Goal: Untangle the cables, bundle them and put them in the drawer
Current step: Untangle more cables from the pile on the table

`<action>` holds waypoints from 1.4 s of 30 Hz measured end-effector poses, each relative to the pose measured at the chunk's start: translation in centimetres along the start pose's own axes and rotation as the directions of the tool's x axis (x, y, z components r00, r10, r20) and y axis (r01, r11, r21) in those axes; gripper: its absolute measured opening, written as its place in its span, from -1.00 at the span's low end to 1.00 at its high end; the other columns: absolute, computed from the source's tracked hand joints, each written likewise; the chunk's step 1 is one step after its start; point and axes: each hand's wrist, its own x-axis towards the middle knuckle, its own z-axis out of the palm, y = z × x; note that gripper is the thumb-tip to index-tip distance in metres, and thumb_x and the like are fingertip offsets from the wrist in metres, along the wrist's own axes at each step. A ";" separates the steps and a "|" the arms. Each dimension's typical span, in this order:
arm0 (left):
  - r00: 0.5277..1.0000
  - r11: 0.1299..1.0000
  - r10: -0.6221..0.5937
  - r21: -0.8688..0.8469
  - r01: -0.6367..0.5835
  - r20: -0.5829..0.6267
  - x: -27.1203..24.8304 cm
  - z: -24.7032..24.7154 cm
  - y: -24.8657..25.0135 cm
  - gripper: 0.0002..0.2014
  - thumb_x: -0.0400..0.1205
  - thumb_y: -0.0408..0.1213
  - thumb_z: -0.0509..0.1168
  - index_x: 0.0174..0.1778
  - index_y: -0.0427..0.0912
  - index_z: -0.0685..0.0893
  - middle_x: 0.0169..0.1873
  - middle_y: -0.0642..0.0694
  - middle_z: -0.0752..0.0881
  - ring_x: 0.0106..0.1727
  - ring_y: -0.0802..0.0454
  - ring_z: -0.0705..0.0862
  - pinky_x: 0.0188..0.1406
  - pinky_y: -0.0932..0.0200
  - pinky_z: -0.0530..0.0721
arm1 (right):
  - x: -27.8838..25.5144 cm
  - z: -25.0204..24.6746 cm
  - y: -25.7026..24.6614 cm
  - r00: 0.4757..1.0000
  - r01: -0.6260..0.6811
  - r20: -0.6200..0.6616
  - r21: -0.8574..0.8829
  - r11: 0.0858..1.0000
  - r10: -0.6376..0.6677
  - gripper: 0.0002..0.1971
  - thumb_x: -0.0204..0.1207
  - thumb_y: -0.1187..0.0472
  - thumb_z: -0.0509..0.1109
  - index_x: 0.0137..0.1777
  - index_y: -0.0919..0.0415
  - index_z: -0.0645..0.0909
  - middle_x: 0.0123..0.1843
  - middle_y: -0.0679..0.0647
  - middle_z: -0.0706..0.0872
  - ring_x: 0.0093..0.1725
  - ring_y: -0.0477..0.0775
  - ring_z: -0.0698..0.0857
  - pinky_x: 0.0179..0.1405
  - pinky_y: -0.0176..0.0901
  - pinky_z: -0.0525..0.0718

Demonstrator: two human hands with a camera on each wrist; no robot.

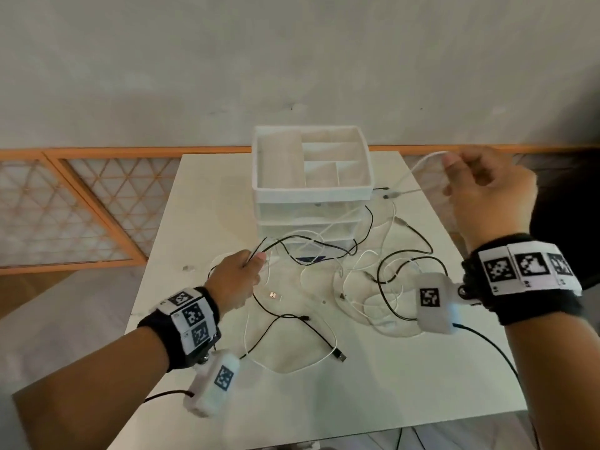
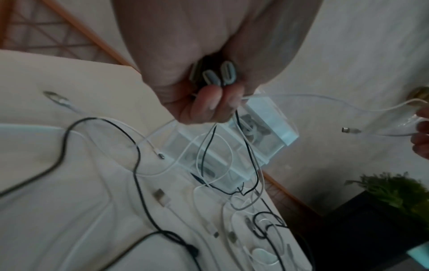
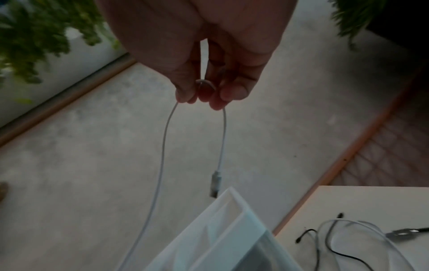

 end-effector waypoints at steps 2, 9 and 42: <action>1.000 1.000 -0.002 -0.008 0.003 0.014 -0.2 -0.7 0.2 -0.67 0.78 -0.07 0.14 -0.27 -0.11 0.33 -0.50 -0.03 0.34 -0.62 0.11 0.23 -0.71 0.35 0.15 | 0.0 0.0 1.1 0.998 -0.061 -0.026 0.017 0.998 0.062 -0.88 0.61 -0.04 0.39 -0.09 -0.06 0.71 -0.35 -0.09 0.74 -0.42 -0.21 0.70 -0.20 -0.26 0.74; 0.994 0.994 0.097 -0.042 -0.099 -0.043 -1.0 -0.1 4.9 -0.69 0.77 -0.14 0.17 -0.27 -0.18 0.39 -0.54 -0.04 0.43 -0.67 0.11 0.32 -0.72 0.34 0.25 | -3.2 2.2 0.2 0.944 -0.019 0.321 -0.191 0.981 0.081 -0.36 0.45 0.33 0.46 0.53 -0.01 0.47 0.53 0.13 0.44 -0.30 0.12 0.71 0.04 -0.24 0.64; 0.992 0.998 0.054 0.018 -0.057 0.113 0.2 -1.2 1.8 -0.71 0.80 -0.06 0.08 -0.12 -0.15 0.53 -0.42 -0.05 0.37 -0.40 -0.01 0.53 -0.42 0.11 0.66 | 3.1 6.2 5.4 0.812 -0.116 0.481 -0.423 0.898 0.332 -0.55 0.53 0.22 0.36 0.42 -0.05 0.57 0.48 0.13 0.60 0.28 0.20 0.70 0.29 -0.02 0.60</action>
